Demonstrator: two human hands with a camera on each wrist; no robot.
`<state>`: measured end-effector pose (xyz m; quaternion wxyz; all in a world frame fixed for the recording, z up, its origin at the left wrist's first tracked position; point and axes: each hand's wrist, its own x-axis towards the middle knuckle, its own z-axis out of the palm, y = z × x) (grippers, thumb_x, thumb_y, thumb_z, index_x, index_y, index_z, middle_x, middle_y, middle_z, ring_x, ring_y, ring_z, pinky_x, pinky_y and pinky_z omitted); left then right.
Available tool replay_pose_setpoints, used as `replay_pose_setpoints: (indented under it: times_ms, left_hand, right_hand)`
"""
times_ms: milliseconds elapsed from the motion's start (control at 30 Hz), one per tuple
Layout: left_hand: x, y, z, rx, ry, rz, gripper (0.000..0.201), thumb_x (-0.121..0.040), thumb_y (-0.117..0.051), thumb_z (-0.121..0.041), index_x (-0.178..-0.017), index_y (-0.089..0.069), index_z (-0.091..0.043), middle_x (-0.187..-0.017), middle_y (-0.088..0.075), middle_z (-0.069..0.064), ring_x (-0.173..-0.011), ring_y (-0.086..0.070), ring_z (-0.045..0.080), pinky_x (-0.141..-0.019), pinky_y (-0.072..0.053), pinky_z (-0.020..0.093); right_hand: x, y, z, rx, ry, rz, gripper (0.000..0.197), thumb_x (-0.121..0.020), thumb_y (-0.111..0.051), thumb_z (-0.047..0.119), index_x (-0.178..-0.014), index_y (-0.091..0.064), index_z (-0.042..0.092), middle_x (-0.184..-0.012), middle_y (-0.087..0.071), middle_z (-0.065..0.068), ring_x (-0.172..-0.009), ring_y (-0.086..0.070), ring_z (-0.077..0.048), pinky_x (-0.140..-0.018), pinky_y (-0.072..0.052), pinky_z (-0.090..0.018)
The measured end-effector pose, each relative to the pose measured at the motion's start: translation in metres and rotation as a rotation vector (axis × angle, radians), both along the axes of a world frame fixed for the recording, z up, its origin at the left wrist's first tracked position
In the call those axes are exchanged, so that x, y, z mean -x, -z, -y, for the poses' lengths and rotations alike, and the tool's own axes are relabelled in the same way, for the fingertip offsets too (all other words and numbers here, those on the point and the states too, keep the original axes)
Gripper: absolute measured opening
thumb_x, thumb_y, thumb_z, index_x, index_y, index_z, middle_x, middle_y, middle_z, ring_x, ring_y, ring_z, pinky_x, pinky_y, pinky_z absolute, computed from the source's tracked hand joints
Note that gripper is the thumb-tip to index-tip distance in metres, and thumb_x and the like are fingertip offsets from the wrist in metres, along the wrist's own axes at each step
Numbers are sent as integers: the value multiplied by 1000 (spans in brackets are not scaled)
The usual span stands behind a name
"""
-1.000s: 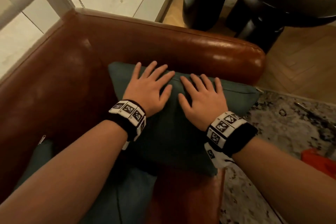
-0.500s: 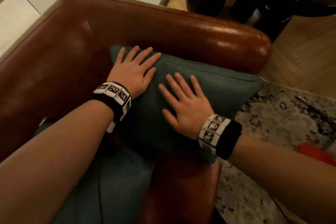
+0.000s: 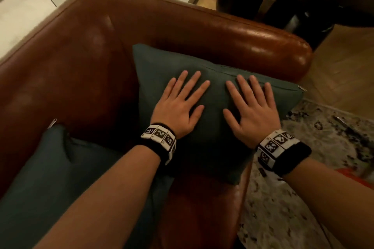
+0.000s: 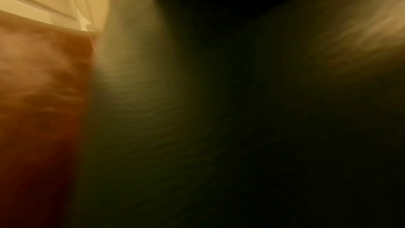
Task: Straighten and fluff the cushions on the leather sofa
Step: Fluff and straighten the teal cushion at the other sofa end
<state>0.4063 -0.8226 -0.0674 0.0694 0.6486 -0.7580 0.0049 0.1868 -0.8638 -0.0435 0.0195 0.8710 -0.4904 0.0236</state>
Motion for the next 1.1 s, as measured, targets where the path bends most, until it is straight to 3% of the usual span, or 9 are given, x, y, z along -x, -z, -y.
replay_pose_setpoints:
  times_ms: [133, 233, 500, 667, 733, 800, 867, 967, 1100]
  left_hand:
    - [-51, 3, -6, -20, -152, 59, 61, -97, -30, -49, -154, -11, -36, -163, -9, -8, -152, -5, 24, -122, -6, 48]
    - [-46, -19, 4, 5, -287, 31, 58, -96, -29, -50, -151, -23, -35, -162, -17, -4, -150, -8, 32, -120, -7, 54]
    - [-1, -35, 83, -132, 1, 28, 49, -99, -23, -48, -143, -40, -35, -150, -43, -9, -142, -33, 21, -120, -13, 47]
    - [-84, -42, 90, -192, -374, 26, 52, -97, -17, -47, -122, -57, -26, -136, -56, 4, -130, -44, 32, -115, -19, 55]
    - [-113, -41, 84, -213, -504, -113, 52, -97, -18, -44, -129, -54, -25, -142, -49, 8, -131, -41, 37, -114, -24, 52]
    - [-142, -29, 77, -146, -653, -440, 50, -97, -23, -37, -137, -49, -21, -144, -47, 12, -131, -44, 34, -113, -31, 45]
    - [-156, -17, 65, -111, -808, -850, 46, -97, -31, -31, -137, -48, -15, -142, -50, 13, -116, -60, 24, -102, -42, 38]
    - [-144, 0, 50, -227, -913, -1330, 30, -97, -44, -25, -118, -65, -24, -130, -63, -2, -109, -63, 13, -100, -44, 34]
    - [-123, -3, 55, -247, -891, -1368, 28, -90, -57, -23, -113, -70, -33, -116, -72, -1, -110, -66, 22, -98, -49, 40]
  right_hand:
    - [44, 0, 8, -73, 114, -61, 71, -94, -17, 65, -156, -13, 30, -163, -18, 1, -151, -9, -22, -122, -5, -45]
    - [37, -14, 9, -23, 181, 38, 68, -94, -20, 62, -150, -30, 26, -156, -34, -3, -146, -23, -26, -121, -12, -47]
    - [-27, -17, 44, -127, 137, 56, 62, -96, -18, 62, -148, -32, 32, -152, -39, 6, -142, -31, -20, -119, -14, -48]
    - [61, -14, 44, -198, 420, 79, 59, -95, -15, 65, -137, -40, 32, -141, -50, -2, -127, -46, -30, -109, -28, -48]
    - [94, -5, 40, -409, 639, 323, 59, -95, -20, 68, -125, -49, 25, -123, -59, -12, -108, -56, -31, -95, -40, -43]
    - [113, 9, 28, -636, 846, 843, 64, -93, -26, 71, -120, -58, 22, -124, -62, -13, -103, -60, -26, -90, -46, -40]
    - [113, 16, 14, -700, 917, 1229, 36, -98, -41, 53, -110, -63, 27, -128, -63, -13, -99, -65, -22, -82, -53, -37]
    - [86, 21, 2, -741, 876, 1464, 42, -81, -67, 48, -118, -64, 29, -119, -69, 3, -104, -66, -11, -84, -55, -31]
    - [52, 24, 8, -543, 942, 1517, 27, -96, -58, 13, -121, -64, 20, -115, -69, 3, -103, -65, -11, -94, -53, -34]
